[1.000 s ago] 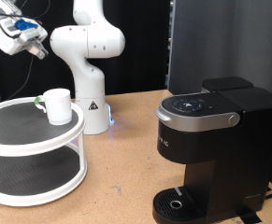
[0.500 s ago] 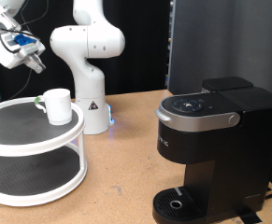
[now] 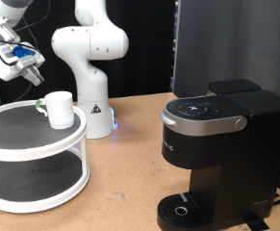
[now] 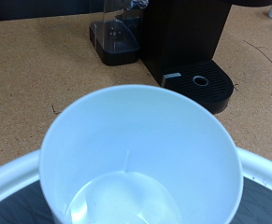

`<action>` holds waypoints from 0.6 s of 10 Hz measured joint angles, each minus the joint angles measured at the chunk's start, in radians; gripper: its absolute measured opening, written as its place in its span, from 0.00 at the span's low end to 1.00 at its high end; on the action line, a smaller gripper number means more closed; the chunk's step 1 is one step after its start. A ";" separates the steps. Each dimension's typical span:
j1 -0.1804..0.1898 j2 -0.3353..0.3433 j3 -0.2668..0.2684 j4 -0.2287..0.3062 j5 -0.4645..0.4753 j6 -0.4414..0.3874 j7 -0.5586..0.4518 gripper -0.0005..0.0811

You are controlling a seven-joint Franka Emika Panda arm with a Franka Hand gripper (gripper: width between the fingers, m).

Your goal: Make a cup of coffee with the keurig machine

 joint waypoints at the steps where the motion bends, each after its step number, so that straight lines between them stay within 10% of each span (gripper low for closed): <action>1: 0.001 0.010 -0.008 -0.001 0.000 0.015 -0.006 0.01; 5: 0.018 0.027 -0.045 -0.013 0.014 0.076 -0.016 0.29; 6: 0.031 0.028 -0.052 -0.017 0.033 0.095 -0.016 0.54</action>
